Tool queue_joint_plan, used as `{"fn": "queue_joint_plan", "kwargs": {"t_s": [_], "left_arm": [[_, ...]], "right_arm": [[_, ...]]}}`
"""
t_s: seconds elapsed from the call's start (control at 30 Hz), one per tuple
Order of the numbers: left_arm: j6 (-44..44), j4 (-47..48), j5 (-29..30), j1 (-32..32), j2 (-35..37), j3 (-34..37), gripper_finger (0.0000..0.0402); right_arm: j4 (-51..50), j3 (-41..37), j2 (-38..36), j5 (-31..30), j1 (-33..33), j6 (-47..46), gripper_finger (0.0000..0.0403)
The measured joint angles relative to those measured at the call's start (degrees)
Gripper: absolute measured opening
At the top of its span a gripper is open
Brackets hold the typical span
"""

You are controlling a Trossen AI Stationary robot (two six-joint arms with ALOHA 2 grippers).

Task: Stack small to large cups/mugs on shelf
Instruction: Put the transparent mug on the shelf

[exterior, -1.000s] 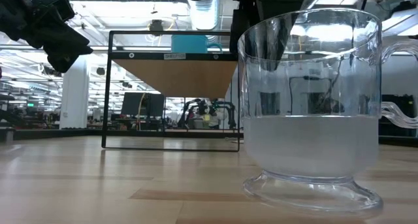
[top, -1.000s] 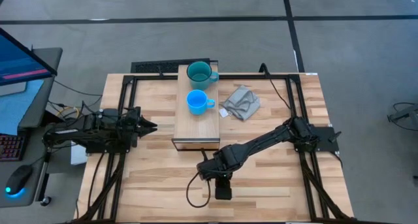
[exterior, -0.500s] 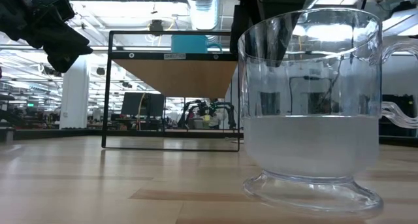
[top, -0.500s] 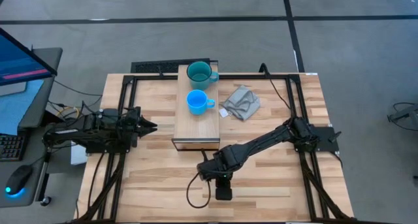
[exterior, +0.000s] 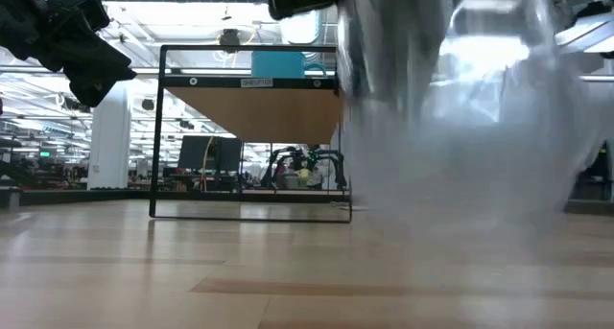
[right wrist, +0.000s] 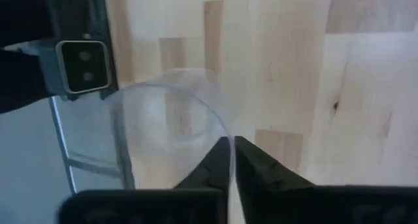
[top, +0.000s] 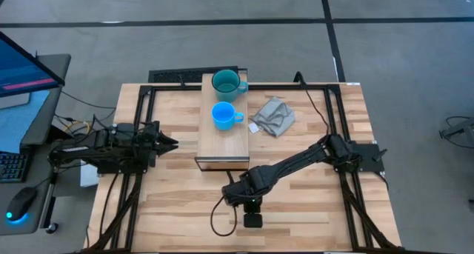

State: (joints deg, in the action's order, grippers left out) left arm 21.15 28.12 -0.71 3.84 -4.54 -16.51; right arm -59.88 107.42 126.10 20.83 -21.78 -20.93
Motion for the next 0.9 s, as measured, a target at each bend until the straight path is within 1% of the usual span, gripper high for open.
{"fn": "queue_joint_plan", "kwargs": {"t_s": [0.07, 0.1, 0.4, 0.5, 0.57, 0.67, 0.73, 0.9], "left_arm": [[0.0, 0.0, 0.0, 0.0, 0.0, 0.0, 0.0090], [0.0, 0.0, 0.0, 0.0, 0.0, 0.0, 0.0090], [0.0, 0.0, 0.1, 0.0, 0.0, 0.0, 0.0090], [0.0, 0.0, 0.1, 0.0, 0.0, 0.0, 0.0090], [0.0, 0.0, 0.1, 0.0, 0.0, 0.0, 0.0090], [0.0, 0.0, 0.1, 0.0, 0.0, 0.0, 0.0090], [0.0, 0.0, 0.1, 0.0, 0.0, 0.0, 0.0090], [0.0, 0.0, 0.3, 0.0, 0.0, 0.0, 0.0090]], "right_arm": [[0.2, 0.1, -0.1, 0.5, 0.2, 0.6, 0.0015], [0.1, 0.1, -0.1, 0.9, 0.2, 0.8, 0.0010], [-2.0, 0.1, -0.1, 0.3, 0.5, -2.0, 0.0004], [-3.7, 0.2, -0.7, -0.8, 1.0, -2.4, 0.0003], [-6.5, 1.9, -0.8, -1.9, 1.6, -2.5, 0.0003], [-11.7, 6.2, -0.8, -5.8, 2.5, -1.8, 0.0002], [-14.9, 9.4, -0.8, -8.3, 3.3, -1.7, 0.0002], [-25.0, 18.5, -0.9, -11.7, 5.5, -1.6, 0.0001]]}}
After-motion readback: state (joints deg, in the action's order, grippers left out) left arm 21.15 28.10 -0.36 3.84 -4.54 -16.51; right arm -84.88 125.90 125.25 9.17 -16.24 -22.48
